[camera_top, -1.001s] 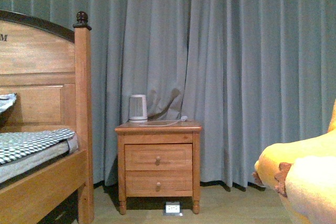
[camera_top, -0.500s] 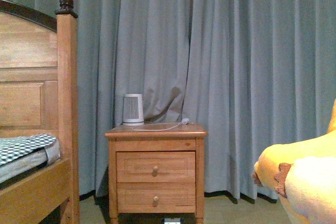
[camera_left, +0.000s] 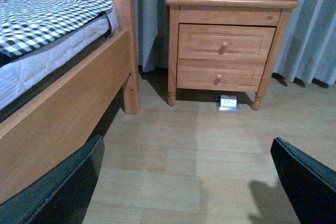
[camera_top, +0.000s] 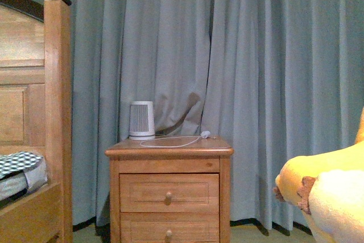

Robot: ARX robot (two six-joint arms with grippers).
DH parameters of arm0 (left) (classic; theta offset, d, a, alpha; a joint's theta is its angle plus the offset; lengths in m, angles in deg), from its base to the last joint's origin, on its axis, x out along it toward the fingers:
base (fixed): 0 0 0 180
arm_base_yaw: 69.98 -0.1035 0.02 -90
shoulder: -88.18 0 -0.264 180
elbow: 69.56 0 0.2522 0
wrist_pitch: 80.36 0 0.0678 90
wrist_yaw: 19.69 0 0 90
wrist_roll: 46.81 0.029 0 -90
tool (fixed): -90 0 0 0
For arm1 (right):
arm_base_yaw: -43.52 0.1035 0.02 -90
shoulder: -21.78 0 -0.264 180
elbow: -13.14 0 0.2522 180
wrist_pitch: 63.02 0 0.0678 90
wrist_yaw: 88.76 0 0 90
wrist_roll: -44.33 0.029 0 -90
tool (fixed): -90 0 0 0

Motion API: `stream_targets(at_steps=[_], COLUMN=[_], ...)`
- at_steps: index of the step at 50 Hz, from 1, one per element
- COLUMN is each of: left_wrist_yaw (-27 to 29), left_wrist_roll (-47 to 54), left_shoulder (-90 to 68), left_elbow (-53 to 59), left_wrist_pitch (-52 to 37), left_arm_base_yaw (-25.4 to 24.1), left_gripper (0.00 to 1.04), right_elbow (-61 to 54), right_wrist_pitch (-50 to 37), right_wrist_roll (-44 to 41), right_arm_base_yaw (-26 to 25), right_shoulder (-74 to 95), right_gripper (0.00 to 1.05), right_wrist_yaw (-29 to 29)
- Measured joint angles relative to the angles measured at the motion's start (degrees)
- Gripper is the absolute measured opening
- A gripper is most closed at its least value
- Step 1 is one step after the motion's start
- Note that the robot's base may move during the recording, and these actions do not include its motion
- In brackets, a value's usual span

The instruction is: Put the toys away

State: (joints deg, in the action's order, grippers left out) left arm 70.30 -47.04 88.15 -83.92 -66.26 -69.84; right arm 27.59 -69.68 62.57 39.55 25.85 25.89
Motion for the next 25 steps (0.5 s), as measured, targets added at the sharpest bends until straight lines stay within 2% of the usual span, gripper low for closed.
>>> stream_targets(at_steps=[25], left_wrist_yaw=[0.0], left_wrist_roll=[0.0], left_shoulder=[0.0], left_elbow=[0.0], left_wrist_pitch=[0.0], left_arm_base_yaw=[0.0], left_gripper=[0.98], right_elbow=[0.0], right_wrist_pitch=[0.0], right_wrist_roll=[0.0], right_arm_base_yaw=[0.0], right_shoulder=[0.0], right_gripper=[0.07], right_wrist_yaw=[0.0])
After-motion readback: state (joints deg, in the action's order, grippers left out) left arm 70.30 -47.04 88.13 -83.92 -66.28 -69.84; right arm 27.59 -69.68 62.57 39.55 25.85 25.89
